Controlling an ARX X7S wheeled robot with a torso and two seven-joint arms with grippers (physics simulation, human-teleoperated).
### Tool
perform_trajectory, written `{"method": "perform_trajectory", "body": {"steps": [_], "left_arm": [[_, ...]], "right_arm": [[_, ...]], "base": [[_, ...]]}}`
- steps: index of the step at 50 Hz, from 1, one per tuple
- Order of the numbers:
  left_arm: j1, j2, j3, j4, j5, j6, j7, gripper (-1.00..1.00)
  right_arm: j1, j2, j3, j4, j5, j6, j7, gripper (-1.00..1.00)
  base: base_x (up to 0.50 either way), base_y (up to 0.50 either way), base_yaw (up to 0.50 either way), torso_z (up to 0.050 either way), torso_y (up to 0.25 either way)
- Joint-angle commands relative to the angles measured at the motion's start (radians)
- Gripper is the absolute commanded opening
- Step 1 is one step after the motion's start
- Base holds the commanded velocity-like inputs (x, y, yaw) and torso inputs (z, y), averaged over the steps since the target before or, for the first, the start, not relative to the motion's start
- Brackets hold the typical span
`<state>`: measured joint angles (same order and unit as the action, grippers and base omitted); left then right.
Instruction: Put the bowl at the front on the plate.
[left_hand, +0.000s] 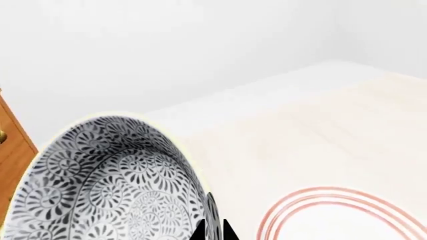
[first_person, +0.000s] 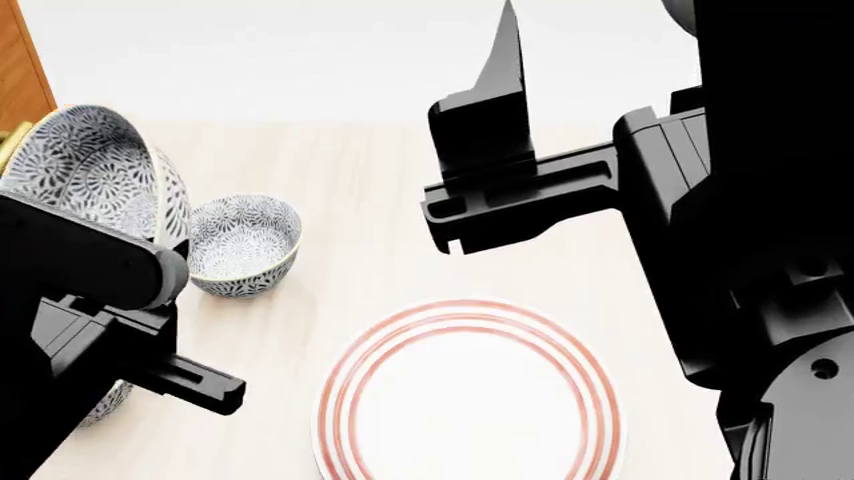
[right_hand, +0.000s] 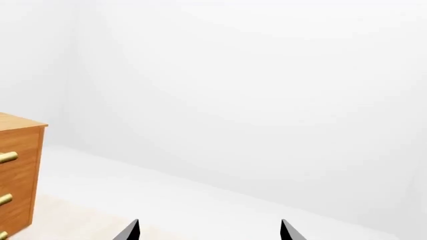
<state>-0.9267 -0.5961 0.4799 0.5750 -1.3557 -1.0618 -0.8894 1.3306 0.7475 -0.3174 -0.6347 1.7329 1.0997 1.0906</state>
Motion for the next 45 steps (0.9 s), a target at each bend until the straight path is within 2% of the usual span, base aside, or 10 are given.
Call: {"method": "perform_trajectory", "body": {"steps": [1,11,24,45], "left_arm": [[-0.069,0.022,0.036,-0.044,0.063,-0.008,0.067,-1.00],[-0.115,0.037,0.083,-0.076,0.133,-0.001,0.145,-1.00],[-0.171,0.070,0.125,-0.121,0.188,0.004,0.190,-1.00],[-0.227,0.144,0.275,-0.274,0.400,0.094,0.337,-1.00]], "right_arm": [[-0.003,0.001,-0.005,0.002,-0.011,-0.004,-0.012,1.00],[0.008,-0.002,-0.013,0.002,-0.009,-0.006,-0.011,1.00],[0.004,0.002,-0.019,0.001,-0.014,-0.012,-0.014,1.00],[0.011,0.000,-0.033,0.006,-0.020,-0.018,-0.019,1.00]], "base": [[0.00,0.00,0.00,0.000,0.000],[0.00,0.00,0.00,0.000,0.000],[0.00,0.00,0.00,0.000,0.001],[0.00,0.00,0.00,0.000,0.000]]}}
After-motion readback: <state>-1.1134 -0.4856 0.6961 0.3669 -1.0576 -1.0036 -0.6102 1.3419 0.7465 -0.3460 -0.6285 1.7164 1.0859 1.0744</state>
